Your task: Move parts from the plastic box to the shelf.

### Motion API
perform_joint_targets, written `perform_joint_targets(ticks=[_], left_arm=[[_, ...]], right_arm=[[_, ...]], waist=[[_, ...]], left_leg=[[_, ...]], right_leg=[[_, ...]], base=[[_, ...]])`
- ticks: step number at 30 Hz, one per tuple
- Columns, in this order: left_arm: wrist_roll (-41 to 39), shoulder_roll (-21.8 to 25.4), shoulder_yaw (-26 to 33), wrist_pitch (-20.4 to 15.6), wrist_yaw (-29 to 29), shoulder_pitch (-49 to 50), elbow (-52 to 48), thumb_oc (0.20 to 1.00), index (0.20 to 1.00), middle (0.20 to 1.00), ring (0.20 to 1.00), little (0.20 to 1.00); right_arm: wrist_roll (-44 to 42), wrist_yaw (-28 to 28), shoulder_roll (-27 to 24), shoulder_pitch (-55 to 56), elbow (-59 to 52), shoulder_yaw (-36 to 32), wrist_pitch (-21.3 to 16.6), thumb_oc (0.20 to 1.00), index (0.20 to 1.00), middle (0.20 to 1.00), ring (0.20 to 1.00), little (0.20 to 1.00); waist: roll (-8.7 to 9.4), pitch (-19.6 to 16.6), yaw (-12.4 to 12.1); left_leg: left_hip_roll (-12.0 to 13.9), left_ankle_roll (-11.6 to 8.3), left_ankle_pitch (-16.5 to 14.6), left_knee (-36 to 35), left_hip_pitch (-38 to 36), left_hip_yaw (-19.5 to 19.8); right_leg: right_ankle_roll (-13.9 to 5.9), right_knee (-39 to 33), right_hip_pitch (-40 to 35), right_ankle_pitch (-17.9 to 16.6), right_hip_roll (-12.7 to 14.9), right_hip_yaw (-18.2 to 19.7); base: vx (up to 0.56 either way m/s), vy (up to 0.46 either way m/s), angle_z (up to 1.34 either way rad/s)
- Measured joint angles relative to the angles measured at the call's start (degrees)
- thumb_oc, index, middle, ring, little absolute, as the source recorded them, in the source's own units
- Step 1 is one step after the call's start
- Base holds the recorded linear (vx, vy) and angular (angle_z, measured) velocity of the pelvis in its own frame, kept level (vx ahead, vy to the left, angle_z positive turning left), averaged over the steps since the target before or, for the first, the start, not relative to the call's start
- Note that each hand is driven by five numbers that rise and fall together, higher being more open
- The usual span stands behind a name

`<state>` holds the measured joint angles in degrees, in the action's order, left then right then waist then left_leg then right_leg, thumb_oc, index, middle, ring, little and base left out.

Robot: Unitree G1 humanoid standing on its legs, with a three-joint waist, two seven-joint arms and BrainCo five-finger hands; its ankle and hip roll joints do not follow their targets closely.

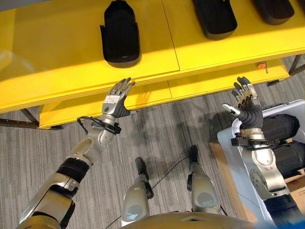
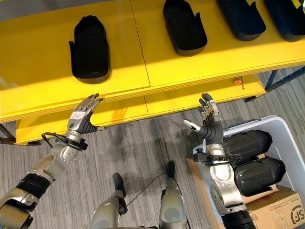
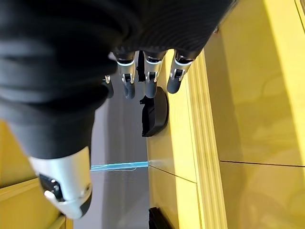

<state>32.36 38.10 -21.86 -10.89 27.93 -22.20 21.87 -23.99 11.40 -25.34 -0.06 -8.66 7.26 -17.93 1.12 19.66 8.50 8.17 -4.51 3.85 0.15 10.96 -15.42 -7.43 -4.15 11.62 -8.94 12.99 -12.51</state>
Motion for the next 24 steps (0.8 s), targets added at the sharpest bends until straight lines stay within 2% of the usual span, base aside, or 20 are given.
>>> perform_joint_targets(ticks=[8,24], left_arm=[[0.0,0.0,0.6,1.9,2.0,-3.1,2.6,1.000,1.000,1.000,1.000,1.000],[0.0,0.6,-0.6,3.5,2.4,-9.2,8.6,1.000,1.000,1.000,1.000,1.000]], right_arm=[[-0.2,-0.2,0.0,0.0,0.0,0.2,0.0,1.000,1.000,1.000,1.000,1.000],[-1.8,-2.2,-0.1,0.2,0.0,0.3,0.0,1.000,1.000,1.000,1.000,1.000]], waist=[[1.06,0.7,0.1],[1.69,1.1,0.4]], left_leg=[[0.1,-0.12,-0.1,0.0,0.3,-0.8],[0.5,-0.18,-0.1,0.7,2.1,-0.6]], right_leg=[[0.07,0.0,0.9,-0.1,-0.1,0.6],[0.23,0.1,2.3,-0.2,-0.4,0.6]], base=[[0.00,0.004,-0.04],[0.00,0.000,0.00]])
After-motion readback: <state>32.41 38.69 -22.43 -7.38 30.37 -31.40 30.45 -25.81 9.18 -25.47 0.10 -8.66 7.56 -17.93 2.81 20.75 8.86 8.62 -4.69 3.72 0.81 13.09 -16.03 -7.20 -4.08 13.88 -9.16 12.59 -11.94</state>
